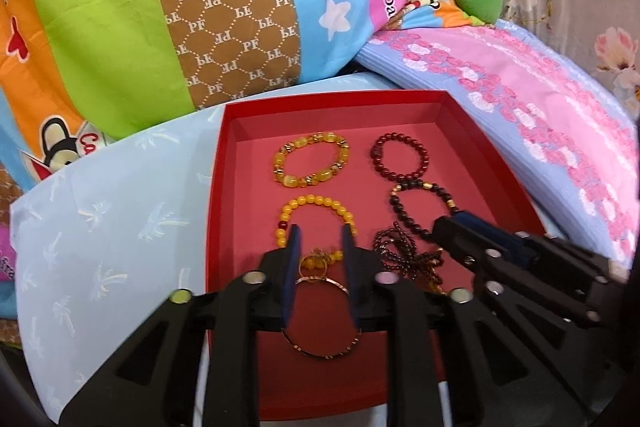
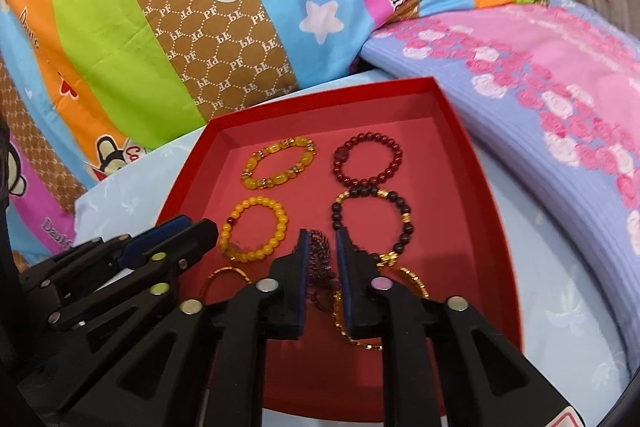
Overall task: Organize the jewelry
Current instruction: 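Open both tools to release the ring and bracelet in the box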
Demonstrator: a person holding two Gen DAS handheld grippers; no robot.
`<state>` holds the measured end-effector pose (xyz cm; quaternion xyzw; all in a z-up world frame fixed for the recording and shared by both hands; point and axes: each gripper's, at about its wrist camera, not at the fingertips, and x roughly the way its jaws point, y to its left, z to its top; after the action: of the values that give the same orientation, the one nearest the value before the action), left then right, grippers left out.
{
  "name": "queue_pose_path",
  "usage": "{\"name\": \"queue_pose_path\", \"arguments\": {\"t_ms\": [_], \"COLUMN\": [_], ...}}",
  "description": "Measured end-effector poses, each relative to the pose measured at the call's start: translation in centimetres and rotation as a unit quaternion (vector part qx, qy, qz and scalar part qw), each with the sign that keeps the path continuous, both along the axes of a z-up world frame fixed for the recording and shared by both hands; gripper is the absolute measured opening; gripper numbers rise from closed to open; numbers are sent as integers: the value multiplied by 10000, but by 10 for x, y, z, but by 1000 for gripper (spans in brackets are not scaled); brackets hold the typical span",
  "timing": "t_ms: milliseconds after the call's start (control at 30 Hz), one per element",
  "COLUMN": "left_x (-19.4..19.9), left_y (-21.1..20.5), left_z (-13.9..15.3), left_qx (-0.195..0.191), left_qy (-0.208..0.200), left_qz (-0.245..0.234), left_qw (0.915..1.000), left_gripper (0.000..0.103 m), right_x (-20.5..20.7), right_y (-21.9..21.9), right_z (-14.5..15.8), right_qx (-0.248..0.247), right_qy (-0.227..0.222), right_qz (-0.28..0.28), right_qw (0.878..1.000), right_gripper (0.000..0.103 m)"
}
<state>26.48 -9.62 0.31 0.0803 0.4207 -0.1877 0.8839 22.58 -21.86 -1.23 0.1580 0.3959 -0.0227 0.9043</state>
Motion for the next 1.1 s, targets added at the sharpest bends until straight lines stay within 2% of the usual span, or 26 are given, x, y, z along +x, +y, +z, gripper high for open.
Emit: {"name": "queue_pose_path", "arguments": {"t_ms": [133,267,667,1100], "left_x": [2,1,-22,-80], "left_y": [2,5,5,7], "left_z": [-2,-4,7,25], "left_qx": [25,38,89,147], "left_qy": [-5,6,-118,-309], "left_qz": [143,232,268,259], "left_qw": [9999,9997,9995,9991], "left_gripper": [34,38,39,42], "right_x": [-4,-10,-43,-110], "right_y": [1,-3,-6,-1], "right_z": [3,4,22,37], "right_qx": [-379,-407,-540,-885], "right_qy": [-26,-43,-207,-400], "right_qz": [-71,-129,-100,-90], "right_qw": [9993,9991,9983,9952], "right_gripper": [30,40,41,47]}}
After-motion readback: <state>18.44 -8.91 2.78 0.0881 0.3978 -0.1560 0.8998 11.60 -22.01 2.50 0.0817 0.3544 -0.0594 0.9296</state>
